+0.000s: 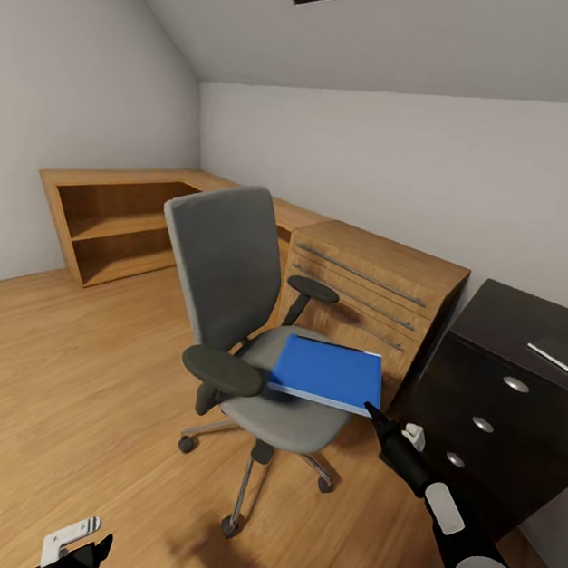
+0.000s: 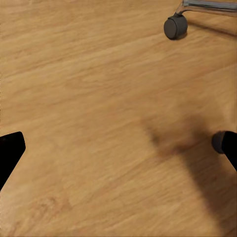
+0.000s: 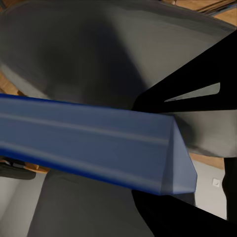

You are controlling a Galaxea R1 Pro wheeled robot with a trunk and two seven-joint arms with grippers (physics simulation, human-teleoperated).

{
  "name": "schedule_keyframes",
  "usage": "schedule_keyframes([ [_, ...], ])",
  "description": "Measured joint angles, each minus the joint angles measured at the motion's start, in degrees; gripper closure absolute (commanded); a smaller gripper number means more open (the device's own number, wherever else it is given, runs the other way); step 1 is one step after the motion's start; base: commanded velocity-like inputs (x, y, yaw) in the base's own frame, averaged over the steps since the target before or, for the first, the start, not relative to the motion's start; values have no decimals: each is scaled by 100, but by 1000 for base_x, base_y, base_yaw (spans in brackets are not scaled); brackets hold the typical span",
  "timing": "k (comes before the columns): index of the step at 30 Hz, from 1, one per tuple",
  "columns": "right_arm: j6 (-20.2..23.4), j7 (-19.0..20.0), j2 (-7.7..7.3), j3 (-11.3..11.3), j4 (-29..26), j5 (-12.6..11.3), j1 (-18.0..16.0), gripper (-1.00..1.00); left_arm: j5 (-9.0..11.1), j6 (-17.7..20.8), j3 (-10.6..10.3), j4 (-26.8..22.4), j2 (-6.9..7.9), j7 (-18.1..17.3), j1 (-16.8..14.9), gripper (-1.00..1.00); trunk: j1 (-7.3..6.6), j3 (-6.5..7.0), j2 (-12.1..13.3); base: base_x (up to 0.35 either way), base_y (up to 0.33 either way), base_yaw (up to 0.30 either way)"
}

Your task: In the bedroom, organize the workspace by keeping the computer under the desk, ensuring the monitor is on the desk, placing the keyboard on the desk next to the monitor, placing the mouse on the desk next to the keyboard, moving the folder from the swivel chair onto the desk next to the mouse, stacking the notebook on top of the folder with the pen on top of the notebook, and positioning the swivel chair next to the desk.

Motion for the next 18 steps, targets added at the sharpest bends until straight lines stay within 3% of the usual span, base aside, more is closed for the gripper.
schedule_keyframes([
  [10, 32, -9, 1, -5, -8, -4, -3, 100, 2, 0, -5, 2, -4, 10, 0, -100, -219, 179, 400, 0, 0, 0],
  [18, 56, -37, -7, -8, -176, -9, -3, 100, 2, 0, -135, 178, -4, 30, 0, -100, -395, 323, 720, 0, 0, 0],
])
